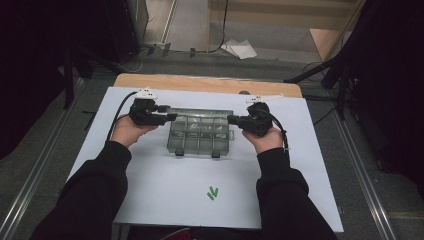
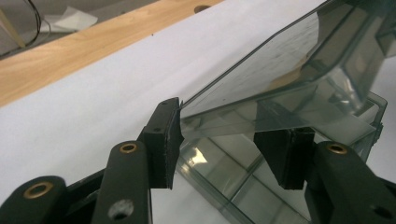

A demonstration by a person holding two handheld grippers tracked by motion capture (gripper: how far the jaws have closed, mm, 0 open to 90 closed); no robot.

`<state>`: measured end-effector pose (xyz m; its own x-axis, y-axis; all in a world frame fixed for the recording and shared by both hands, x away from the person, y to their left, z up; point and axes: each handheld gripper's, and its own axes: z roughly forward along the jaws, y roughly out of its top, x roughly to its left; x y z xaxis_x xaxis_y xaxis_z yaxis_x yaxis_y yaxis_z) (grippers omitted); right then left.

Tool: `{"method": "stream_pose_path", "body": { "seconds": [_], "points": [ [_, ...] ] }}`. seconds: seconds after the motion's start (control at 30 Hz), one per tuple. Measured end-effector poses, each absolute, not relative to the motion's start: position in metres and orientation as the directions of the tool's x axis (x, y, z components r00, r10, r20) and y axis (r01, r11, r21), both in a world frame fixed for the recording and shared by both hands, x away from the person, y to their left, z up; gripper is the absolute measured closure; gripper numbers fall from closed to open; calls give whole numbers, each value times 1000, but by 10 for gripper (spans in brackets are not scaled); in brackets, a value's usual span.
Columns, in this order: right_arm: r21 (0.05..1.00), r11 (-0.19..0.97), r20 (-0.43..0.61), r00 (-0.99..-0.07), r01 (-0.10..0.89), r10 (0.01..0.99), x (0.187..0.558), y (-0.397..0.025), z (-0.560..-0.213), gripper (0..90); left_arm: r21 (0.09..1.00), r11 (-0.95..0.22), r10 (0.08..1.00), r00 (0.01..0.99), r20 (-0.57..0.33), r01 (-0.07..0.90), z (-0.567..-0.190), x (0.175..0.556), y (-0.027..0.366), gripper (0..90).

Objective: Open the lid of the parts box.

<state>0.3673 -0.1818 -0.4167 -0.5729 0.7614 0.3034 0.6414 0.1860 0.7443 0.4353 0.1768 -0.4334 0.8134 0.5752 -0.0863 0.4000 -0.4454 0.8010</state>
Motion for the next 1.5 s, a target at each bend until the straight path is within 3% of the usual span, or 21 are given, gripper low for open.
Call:
{"method": "stream_pose_path", "body": {
  "seconds": [0.33,0.67,1.1,1.4,1.5],
  "points": [
    [745,179,309,-571,642,761,370,-182,-417,900,800,-435,599,796,-86,414,-438,440,179,617],
    [748,170,318,-571,641,757,371,-183,-418,878,807,-410,612,784,-103,426,-439,442,179,640],
    [760,198,278,-586,618,761,368,-196,-423,687,800,-405,617,778,-119,444,-438,442,179,640],
    [782,196,251,-587,592,770,373,-201,-441,430,797,-404,619,776,-123,449,-437,442,179,640],
    [785,172,262,-570,596,779,379,-199,-446,425,796,-404,619,775,-123,450,-437,442,179,640]
  ]
}}
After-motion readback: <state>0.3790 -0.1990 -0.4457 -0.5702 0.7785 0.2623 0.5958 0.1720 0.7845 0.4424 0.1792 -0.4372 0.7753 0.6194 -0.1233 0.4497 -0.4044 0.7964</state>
